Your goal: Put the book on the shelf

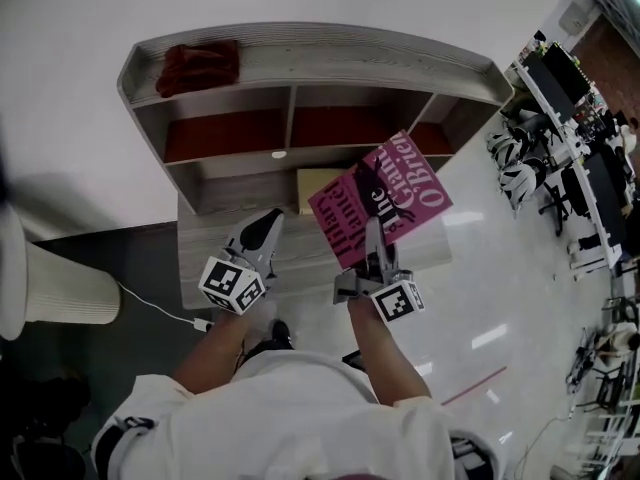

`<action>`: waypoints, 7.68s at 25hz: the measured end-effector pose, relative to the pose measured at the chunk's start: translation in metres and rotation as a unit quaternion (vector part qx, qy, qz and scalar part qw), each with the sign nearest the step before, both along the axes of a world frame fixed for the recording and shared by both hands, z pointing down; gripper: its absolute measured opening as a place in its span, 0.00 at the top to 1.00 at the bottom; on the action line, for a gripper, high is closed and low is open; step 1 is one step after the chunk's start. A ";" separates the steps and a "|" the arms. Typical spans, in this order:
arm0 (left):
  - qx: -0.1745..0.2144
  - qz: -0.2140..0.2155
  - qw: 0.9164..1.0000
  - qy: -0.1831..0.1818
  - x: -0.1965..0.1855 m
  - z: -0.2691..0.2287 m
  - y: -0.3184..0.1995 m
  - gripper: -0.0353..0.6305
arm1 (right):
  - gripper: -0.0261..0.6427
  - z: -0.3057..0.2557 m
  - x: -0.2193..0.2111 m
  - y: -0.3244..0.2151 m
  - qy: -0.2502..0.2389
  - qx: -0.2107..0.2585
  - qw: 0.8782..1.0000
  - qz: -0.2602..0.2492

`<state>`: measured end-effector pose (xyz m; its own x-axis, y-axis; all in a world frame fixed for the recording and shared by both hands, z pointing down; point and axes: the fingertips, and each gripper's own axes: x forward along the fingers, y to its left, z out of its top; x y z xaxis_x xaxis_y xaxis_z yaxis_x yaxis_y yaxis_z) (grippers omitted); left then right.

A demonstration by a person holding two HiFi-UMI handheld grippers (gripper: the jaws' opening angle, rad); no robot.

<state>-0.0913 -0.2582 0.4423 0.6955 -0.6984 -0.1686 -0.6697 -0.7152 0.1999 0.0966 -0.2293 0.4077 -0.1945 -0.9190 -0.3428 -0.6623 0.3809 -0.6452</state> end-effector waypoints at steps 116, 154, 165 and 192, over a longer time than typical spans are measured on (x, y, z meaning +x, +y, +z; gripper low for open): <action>-0.058 -0.070 0.995 -0.028 0.061 0.039 -0.036 0.91 | 0.76 0.106 0.001 -0.181 -0.270 -0.238 0.915 -0.185; -0.023 -0.076 0.996 -0.035 0.043 0.011 -0.029 0.91 | 0.76 -0.003 0.004 -0.103 0.284 0.005 0.950 -0.127; -0.004 -0.089 0.995 -0.052 0.019 -0.012 -0.010 0.91 | 0.87 -0.002 0.018 -0.023 0.500 0.059 0.859 -0.086; -0.070 -0.040 0.993 -0.081 0.021 0.034 0.036 0.91 | 0.94 0.049 0.059 0.010 0.410 -0.025 0.901 -0.140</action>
